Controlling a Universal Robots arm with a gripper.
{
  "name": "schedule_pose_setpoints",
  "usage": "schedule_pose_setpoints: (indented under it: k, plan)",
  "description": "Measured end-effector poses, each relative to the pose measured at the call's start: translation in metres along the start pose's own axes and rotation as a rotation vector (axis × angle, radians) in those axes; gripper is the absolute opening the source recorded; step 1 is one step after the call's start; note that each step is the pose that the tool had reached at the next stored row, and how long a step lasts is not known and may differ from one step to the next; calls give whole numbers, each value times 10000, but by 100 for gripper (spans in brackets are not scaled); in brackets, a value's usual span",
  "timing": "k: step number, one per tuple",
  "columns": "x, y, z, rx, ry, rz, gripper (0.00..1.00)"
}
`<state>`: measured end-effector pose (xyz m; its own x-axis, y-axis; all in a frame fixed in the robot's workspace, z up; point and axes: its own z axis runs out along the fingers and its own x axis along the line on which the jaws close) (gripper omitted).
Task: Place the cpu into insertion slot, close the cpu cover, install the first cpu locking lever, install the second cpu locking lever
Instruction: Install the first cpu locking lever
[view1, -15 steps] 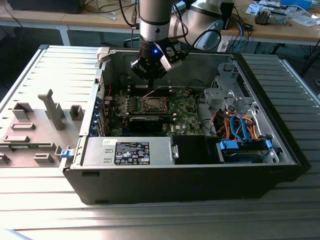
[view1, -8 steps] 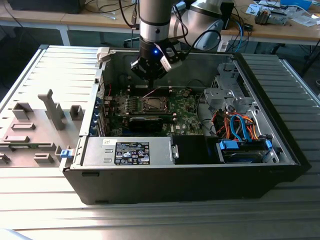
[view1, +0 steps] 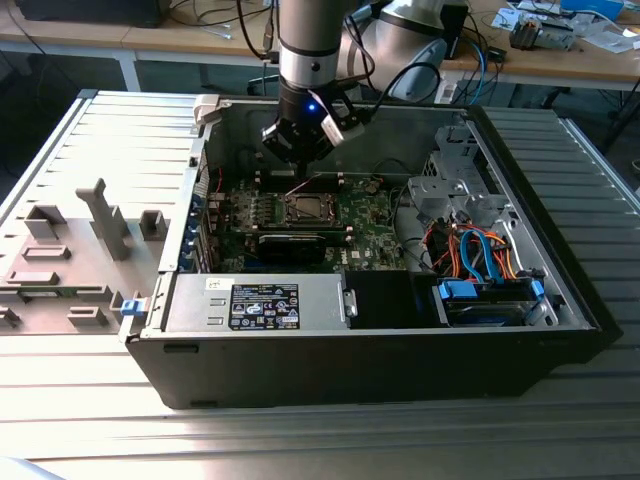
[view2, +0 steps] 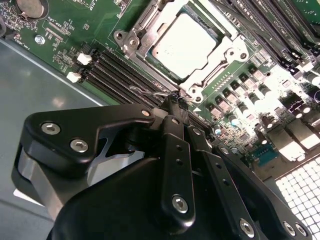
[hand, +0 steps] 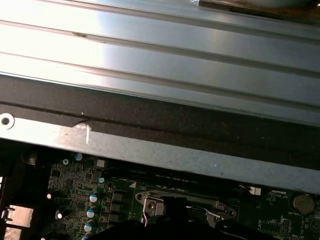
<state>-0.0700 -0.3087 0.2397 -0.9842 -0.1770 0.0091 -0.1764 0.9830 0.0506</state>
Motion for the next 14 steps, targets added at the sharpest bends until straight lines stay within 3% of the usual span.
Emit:
schedule_pose_setpoints:
  k: [14]
  plan:
    - [0, -1, 23, 0, 5, -100, 11]
